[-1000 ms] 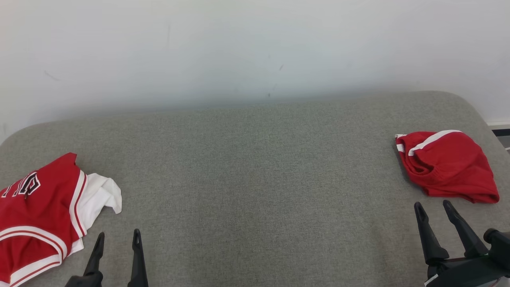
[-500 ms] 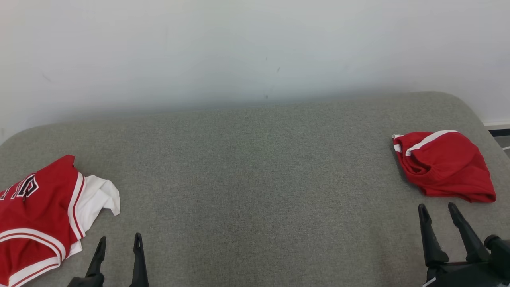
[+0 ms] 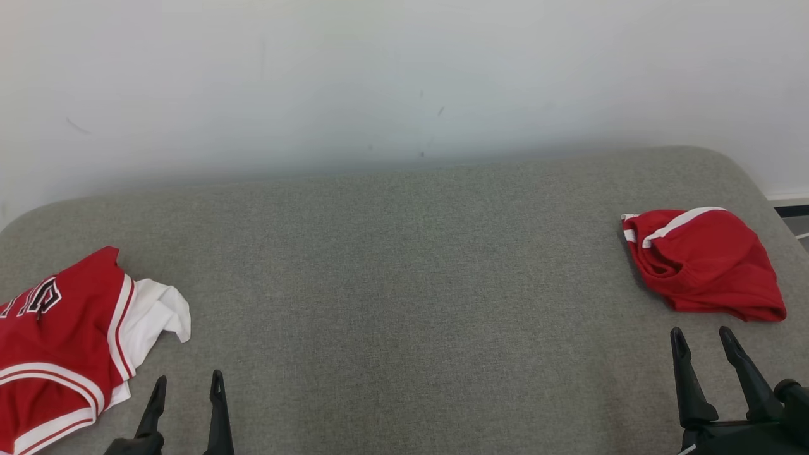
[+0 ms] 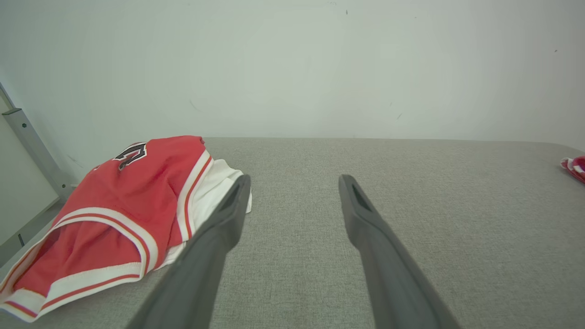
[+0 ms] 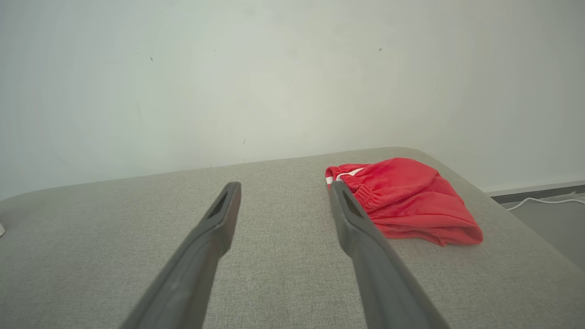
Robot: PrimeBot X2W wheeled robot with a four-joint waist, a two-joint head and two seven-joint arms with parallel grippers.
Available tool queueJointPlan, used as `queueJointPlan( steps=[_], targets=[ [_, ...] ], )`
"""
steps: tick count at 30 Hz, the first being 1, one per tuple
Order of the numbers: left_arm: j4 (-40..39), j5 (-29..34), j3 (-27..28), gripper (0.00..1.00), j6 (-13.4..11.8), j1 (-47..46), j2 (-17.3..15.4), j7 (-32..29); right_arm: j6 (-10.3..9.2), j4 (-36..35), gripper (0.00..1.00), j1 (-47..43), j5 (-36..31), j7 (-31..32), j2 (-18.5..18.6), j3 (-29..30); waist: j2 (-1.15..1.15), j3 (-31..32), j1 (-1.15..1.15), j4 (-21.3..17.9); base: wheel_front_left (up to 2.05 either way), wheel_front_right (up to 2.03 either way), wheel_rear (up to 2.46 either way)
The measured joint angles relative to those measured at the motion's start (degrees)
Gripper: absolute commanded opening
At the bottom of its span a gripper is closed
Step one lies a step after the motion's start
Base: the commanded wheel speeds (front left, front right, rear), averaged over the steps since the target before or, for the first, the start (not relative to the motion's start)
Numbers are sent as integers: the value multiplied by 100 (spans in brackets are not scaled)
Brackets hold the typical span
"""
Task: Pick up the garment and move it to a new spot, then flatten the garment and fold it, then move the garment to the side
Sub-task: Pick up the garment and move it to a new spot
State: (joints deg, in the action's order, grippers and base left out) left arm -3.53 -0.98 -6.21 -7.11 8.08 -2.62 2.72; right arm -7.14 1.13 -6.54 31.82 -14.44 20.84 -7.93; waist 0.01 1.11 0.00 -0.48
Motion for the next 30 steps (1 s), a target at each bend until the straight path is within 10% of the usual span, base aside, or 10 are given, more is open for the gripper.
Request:
queueJointPlan(
  steps=[30],
  targets=[
    [-22, 5, 5, 100, 0, -1, 0, -25, 0, -189, 100, -28, -266, 240, -186, 213, 0, 34, 0, 33, 0, 0, 0]
  ],
)
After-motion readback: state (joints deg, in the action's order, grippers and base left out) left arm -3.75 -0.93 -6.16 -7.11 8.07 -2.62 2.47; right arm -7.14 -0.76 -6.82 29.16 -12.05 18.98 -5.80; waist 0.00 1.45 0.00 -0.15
